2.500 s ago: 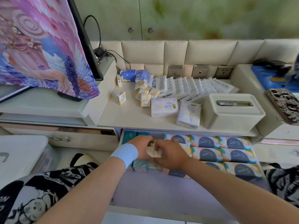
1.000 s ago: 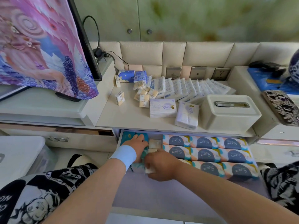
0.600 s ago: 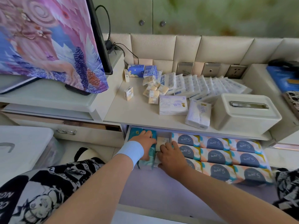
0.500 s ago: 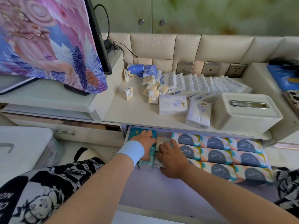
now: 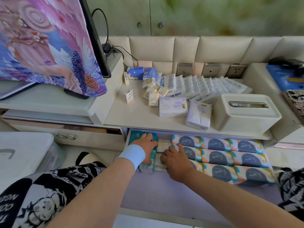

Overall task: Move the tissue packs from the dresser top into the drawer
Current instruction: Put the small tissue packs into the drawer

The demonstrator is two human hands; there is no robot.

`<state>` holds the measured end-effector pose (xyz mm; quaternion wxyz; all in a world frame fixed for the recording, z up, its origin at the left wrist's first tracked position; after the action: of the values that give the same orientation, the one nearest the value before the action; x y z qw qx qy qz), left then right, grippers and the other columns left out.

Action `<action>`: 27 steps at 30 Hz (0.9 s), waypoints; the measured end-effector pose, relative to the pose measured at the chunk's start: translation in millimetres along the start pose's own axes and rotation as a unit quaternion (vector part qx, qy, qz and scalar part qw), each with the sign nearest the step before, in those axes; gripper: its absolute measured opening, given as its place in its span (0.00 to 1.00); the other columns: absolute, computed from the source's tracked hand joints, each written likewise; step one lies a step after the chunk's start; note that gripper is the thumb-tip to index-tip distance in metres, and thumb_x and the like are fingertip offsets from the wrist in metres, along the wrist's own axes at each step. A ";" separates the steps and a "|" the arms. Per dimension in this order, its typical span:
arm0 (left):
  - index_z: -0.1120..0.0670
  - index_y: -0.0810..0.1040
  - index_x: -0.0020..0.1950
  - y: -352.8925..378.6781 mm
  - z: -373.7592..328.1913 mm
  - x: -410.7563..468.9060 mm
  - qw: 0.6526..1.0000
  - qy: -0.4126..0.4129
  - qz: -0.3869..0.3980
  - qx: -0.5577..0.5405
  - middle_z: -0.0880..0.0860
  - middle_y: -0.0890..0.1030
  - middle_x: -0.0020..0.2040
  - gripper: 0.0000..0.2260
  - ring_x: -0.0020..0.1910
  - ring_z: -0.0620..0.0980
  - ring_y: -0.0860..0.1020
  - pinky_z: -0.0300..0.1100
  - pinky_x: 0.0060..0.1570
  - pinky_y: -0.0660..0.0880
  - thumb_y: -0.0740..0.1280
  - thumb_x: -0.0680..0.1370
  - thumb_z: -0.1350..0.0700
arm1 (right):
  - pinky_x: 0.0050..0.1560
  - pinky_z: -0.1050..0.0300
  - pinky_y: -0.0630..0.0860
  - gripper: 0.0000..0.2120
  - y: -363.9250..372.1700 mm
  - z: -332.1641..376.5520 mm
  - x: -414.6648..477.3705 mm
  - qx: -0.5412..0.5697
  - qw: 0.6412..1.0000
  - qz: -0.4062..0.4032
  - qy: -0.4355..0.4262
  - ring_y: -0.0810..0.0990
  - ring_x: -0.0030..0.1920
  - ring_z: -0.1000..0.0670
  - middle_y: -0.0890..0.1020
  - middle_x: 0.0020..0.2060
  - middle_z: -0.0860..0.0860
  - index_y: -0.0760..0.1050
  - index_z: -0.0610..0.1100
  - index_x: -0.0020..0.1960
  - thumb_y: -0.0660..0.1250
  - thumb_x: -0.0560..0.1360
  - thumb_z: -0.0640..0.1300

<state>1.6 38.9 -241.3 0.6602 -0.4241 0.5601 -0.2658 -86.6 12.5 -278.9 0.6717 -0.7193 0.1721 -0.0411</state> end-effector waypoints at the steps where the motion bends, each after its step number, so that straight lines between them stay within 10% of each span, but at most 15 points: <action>1: 0.48 0.64 0.74 0.6 0.2 -0.4 1.000 -0.001 0.000 0.000 0.53 0.62 0.69 0.31 0.69 0.55 0.60 0.50 0.62 0.72 0.71 0.73 0.52 | 0.66 0.32 0.62 0.16 -1.3 -0.2 -0.7 0.025 1.000 -0.006 0.012 0.75 0.54 0.41 0.80 0.50 0.48 0.79 0.48 0.53 0.72 0.66 0.44; 10: 0.48 0.65 0.73 0.9 2.2 -0.2 1.000 0.001 0.000 -0.014 0.52 0.63 0.68 0.31 0.68 0.55 0.61 0.51 0.62 0.72 0.72 0.72 0.51 | 0.59 0.37 0.69 0.08 -4.4 -3.3 6.4 0.031 0.995 -0.050 0.076 0.76 0.50 0.41 0.79 0.46 0.46 0.83 0.48 0.40 0.76 0.61 0.44; 17: 0.48 0.65 0.73 -2.2 0.4 1.4 1.000 -0.006 0.028 0.009 0.53 0.63 0.69 0.30 0.70 0.55 0.61 0.51 0.63 0.71 0.71 0.72 0.51 | 0.66 0.41 0.65 0.16 -16.2 -4.5 0.8 0.062 0.996 -0.042 -0.047 0.74 0.57 0.44 0.78 0.54 0.48 0.81 0.49 0.53 0.60 0.74 0.55; 27: 0.48 0.67 0.73 -75.8 34.0 -7.2 0.995 -0.050 -0.059 -0.067 0.52 0.69 0.68 0.23 0.64 0.55 0.72 0.47 0.58 0.72 0.65 0.78 0.47 | 0.46 0.59 0.69 0.11 -116.5 -62.6 18.2 0.291 0.949 -0.115 0.041 0.79 0.51 0.48 0.78 0.55 0.51 0.79 0.49 0.58 0.65 0.77 0.46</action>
<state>42.2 15.9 -172.1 0.6405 -0.5123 0.5172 -0.2444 -65.3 -48.2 -161.9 0.8351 -0.5051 0.0957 -0.1958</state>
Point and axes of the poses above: each hand's wrist, its own x-axis towards the middle knuckle, its own y-axis out of the palm, z = x × y, the point moved 10 cm from there along x, towards the middle knuckle
